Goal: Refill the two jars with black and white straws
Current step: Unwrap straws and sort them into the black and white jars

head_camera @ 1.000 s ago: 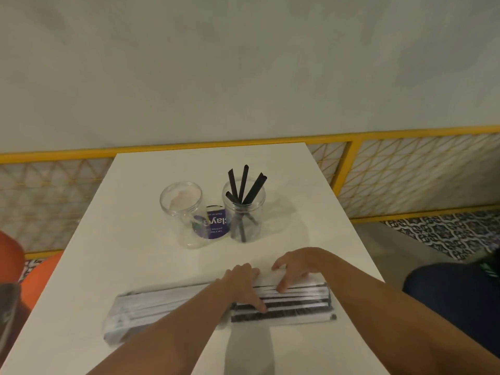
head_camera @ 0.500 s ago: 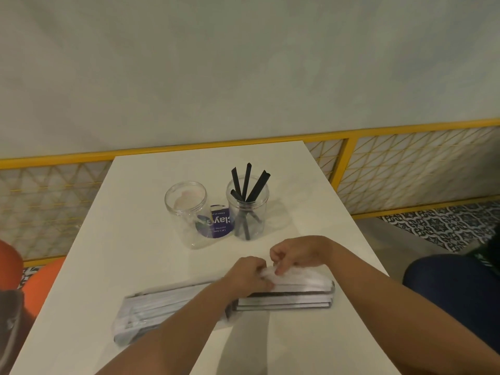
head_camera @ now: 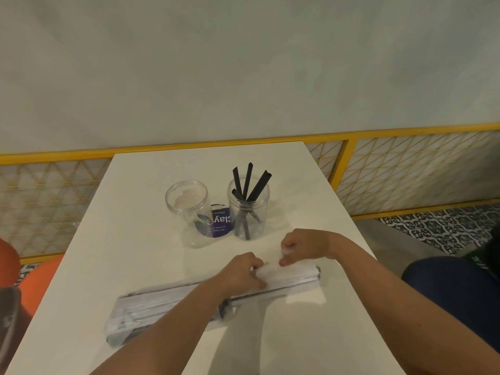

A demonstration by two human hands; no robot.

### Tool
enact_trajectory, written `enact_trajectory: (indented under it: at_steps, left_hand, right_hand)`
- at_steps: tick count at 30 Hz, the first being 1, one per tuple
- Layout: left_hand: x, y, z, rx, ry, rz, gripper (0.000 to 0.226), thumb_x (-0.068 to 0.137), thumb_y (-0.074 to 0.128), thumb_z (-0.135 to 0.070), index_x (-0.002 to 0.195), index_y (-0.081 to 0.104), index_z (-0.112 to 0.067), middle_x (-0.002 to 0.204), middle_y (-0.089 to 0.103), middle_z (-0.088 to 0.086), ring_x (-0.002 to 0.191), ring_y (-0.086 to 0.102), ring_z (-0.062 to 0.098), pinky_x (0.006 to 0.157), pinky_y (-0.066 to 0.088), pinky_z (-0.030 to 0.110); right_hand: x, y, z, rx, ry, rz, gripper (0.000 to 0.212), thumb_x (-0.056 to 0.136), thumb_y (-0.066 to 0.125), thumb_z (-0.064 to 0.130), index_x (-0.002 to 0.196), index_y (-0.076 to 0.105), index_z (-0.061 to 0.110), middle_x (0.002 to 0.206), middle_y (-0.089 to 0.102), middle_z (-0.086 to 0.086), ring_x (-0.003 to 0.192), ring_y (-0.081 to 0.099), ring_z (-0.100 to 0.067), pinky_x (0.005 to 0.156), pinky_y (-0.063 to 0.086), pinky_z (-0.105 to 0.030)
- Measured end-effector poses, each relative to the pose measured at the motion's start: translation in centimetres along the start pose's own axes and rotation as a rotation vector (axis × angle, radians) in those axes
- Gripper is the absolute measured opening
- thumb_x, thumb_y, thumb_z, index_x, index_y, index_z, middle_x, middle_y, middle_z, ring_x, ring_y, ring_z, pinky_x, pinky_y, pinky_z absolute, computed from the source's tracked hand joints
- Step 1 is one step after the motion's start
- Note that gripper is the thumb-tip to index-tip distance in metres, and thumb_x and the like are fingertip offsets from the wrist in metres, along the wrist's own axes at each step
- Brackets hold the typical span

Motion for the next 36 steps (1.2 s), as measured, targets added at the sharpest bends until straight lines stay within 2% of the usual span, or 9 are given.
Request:
enact_trajectory:
  at_steps: [4,8,11,14,18,22,28,31,36]
  left_hand:
    - [0.0,-1.2,-2.7,-0.244,0.075,-0.126,0.029,0.081,0.07,-0.03,0.097,0.053,-0.013,0.094,0.055,-0.002,0.085,0.05,0.013,0.067,0.036,0.014]
    - [0.4,-1.3,-3.7,-0.369,0.058,-0.123,0.01,0.087,0.064,-0.018,0.079,0.063,-0.013,0.068,0.049,-0.004,0.062,0.043,0.007,0.057,0.033,0.009]
    - [0.6,-0.8,-3.0,-0.387,0.024,-0.117,0.042,0.084,0.067,-0.015,0.055,0.038,-0.019,0.058,0.032,-0.005,0.055,0.031,0.007,0.05,0.027,0.011]
    - [0.8,-0.5,-2.9,-0.416,0.008,-0.111,0.048,0.081,0.07,-0.014,0.054,0.032,-0.019,0.058,0.028,-0.005,0.053,0.028,0.007,0.049,0.025,0.012]
    - [1.4,-0.8,-3.1,-0.467,0.017,-0.122,0.049,0.077,0.074,-0.015,0.052,0.033,-0.019,0.058,0.028,-0.002,0.055,0.027,0.01,0.058,0.025,0.024]
    - [1.3,-1.7,-3.6,-0.569,0.056,-0.18,0.015,0.08,0.072,-0.013,0.07,0.062,-0.019,0.071,0.054,0.005,0.067,0.046,0.013,0.068,0.039,0.02]
    - [1.5,-3.5,-4.1,-0.602,0.105,-0.276,0.022,0.078,0.072,-0.006,0.068,0.057,-0.019,0.07,0.055,0.005,0.064,0.047,0.012,0.066,0.041,0.02]
    - [1.4,-4.0,-4.1,-0.612,0.11,-0.298,0.028,0.075,0.073,0.0,0.065,0.057,-0.021,0.063,0.055,-0.001,0.059,0.048,0.01,0.063,0.042,0.023]
    - [1.9,-3.4,-3.7,-0.572,0.067,-0.23,0.031,0.074,0.075,-0.005,0.063,0.052,-0.021,0.061,0.048,-0.004,0.059,0.044,0.012,0.065,0.041,0.027]
  right_hand:
    - [-0.7,-0.2,1.5,0.213,-0.07,-0.055,0.022,0.092,0.058,0.021,0.078,0.046,0.009,0.071,0.043,0.007,0.06,0.044,0.004,0.058,0.033,-0.003]
    - [-1.0,-0.9,1.5,0.265,-0.087,-0.111,0.033,0.09,0.059,0.03,0.087,0.057,-0.003,0.069,0.049,0.0,0.06,0.045,-0.007,0.06,0.038,-0.015]
    - [-2.0,-2.6,1.9,0.304,-0.121,-0.183,0.024,0.089,0.06,0.027,0.084,0.057,0.004,0.066,0.051,0.003,0.058,0.048,-0.008,0.058,0.041,-0.02]
    - [-3.3,-4.4,3.5,0.488,-0.283,-0.271,0.009,0.088,0.059,0.006,0.08,0.058,0.007,0.07,0.054,-0.001,0.057,0.049,-0.009,0.055,0.043,-0.02]
    - [-4.5,-5.6,5.1,0.727,-0.539,-0.314,0.038,0.075,0.051,-0.019,0.068,0.068,0.015,0.08,0.065,0.0,0.076,0.06,-0.009,0.07,0.049,-0.021]
    - [-4.3,-7.0,2.3,1.14,-0.564,-0.434,0.045,0.072,0.05,-0.018,0.098,0.063,0.017,0.101,0.064,-0.001,0.102,0.059,-0.017,0.088,0.051,-0.029]
    - [-2.1,-4.0,-0.3,0.42,-0.011,-0.385,0.016,0.093,0.052,0.033,0.106,0.058,0.025,0.102,0.056,0.002,0.086,0.055,-0.011,0.067,0.043,-0.018]
    - [-1.4,-3.4,0.7,0.01,-0.088,-0.355,0.021,0.083,0.067,0.027,0.102,0.067,0.017,0.089,0.061,0.004,0.074,0.051,-0.005,0.068,0.039,-0.015]
    - [-3.5,-6.6,3.5,0.035,-0.288,-0.567,0.016,0.082,0.061,0.0,0.082,0.073,0.01,0.077,0.055,0.009,0.07,0.054,-0.001,0.066,0.04,-0.008]
Point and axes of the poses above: each hand's wrist, its own x-axis towards the middle knuckle, its own y-axis out of the palm, z = x × y, the point moved 9 cm from there along x, towards the middle knuckle
